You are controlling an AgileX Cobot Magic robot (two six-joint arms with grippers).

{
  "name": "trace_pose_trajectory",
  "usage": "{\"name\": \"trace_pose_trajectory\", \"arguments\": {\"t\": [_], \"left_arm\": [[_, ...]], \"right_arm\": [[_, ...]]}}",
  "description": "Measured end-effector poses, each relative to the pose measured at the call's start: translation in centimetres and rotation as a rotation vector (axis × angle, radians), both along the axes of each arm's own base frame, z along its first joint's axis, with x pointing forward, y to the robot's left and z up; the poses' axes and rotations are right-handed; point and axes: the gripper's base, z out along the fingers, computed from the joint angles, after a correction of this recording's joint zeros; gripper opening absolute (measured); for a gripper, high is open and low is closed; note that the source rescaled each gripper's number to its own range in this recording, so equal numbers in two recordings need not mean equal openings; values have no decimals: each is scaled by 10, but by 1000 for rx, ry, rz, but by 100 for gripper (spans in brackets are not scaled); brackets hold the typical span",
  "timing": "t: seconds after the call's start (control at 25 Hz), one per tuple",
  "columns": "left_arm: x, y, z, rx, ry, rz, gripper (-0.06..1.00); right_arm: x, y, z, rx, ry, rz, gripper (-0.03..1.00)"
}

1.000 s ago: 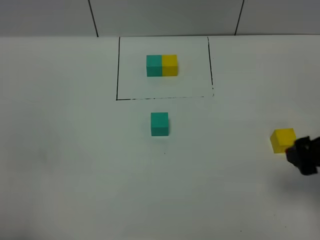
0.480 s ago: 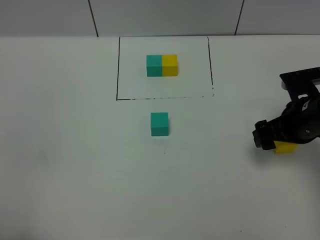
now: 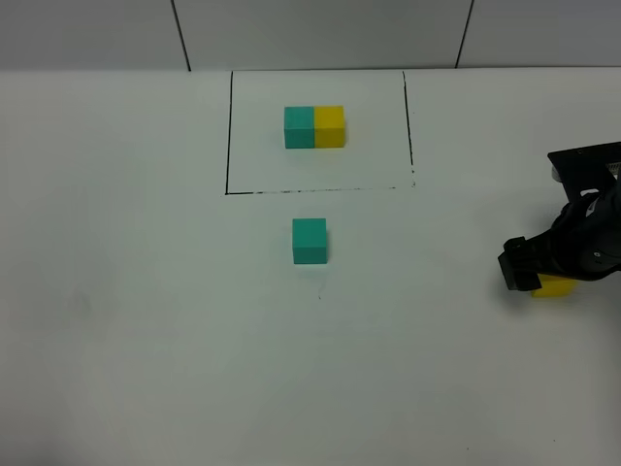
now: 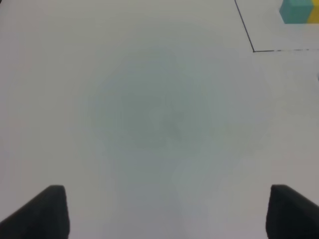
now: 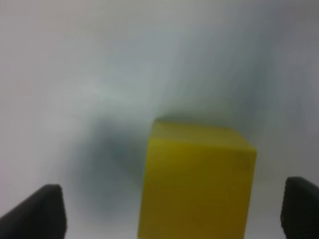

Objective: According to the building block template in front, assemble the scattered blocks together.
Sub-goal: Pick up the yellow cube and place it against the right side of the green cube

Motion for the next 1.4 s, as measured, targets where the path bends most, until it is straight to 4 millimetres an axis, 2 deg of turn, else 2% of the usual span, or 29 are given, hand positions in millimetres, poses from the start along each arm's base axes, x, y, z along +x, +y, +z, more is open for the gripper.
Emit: {"name": "trace_pose_trajectory", "arguments": {"t": [0.2, 0.32, 0.4, 0.48, 0.52, 0.56, 0.68, 0.8, 0.88, 1.08, 1.24, 1.4], "left_arm": [[0, 0, 0, 0, 0, 0, 82], [0, 0, 0, 0, 0, 0, 82], [0, 0, 0, 0, 0, 0, 82], [0, 0, 0, 0, 0, 0, 82], [0, 0, 0, 0, 0, 0, 82], [0, 0, 0, 0, 0, 0, 82], [0, 0, 0, 0, 0, 0, 82], [0, 0, 0, 0, 0, 0, 82], [0, 0, 0, 0, 0, 0, 82], [0, 0, 0, 0, 0, 0, 82], [0, 0, 0, -1, 0, -1, 82], [0, 0, 0, -1, 0, -1, 82]], "right_arm": [[3, -2, -11, -7, 15, 1, 76], [4, -4, -18, -11, 25, 0, 68], [5, -4, -19, -10, 23, -2, 52], [5, -4, -19, -9, 23, -10, 28], [5, -4, -19, -5, 25, -20, 11], [5, -4, -19, -3, 29, -29, 0], [5, -3, -18, 1, 42, -43, 1], [12, 8, -11, -39, 47, 67, 1], [20, 27, -1, -109, 37, 262, 1], [32, 90, 19, -329, 41, 941, 1], [52, 128, 22, -379, 113, 1167, 1], [73, 157, 19, -371, 144, 1250, 1]]}}
